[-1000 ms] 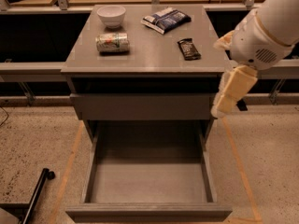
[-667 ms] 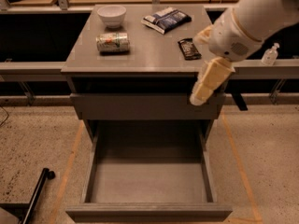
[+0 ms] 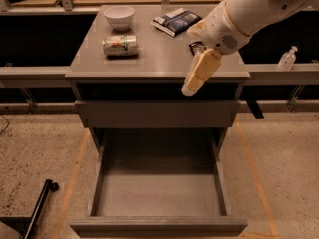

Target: Place 7up can into middle drawer

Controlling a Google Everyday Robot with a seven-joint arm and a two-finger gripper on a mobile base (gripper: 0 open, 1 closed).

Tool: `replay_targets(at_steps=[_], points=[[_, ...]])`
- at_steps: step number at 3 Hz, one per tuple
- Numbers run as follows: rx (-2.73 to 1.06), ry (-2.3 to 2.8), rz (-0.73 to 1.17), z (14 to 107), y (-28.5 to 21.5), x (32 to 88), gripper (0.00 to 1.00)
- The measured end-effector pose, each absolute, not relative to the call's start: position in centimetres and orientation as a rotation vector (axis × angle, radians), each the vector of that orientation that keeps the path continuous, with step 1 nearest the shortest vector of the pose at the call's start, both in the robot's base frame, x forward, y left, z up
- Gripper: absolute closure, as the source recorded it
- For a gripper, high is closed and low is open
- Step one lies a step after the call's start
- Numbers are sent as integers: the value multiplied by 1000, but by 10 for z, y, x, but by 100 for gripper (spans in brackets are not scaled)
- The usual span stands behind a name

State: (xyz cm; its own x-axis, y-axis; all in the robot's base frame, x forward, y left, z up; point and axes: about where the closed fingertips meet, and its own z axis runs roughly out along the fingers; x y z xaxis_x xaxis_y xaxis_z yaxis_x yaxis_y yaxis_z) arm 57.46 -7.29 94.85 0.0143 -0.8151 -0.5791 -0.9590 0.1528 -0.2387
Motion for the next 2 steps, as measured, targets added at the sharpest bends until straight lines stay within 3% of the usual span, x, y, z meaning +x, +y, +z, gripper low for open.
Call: replay_targets(at_steps=[2], points=[[-1539,1866,382,924,-68,591,0]])
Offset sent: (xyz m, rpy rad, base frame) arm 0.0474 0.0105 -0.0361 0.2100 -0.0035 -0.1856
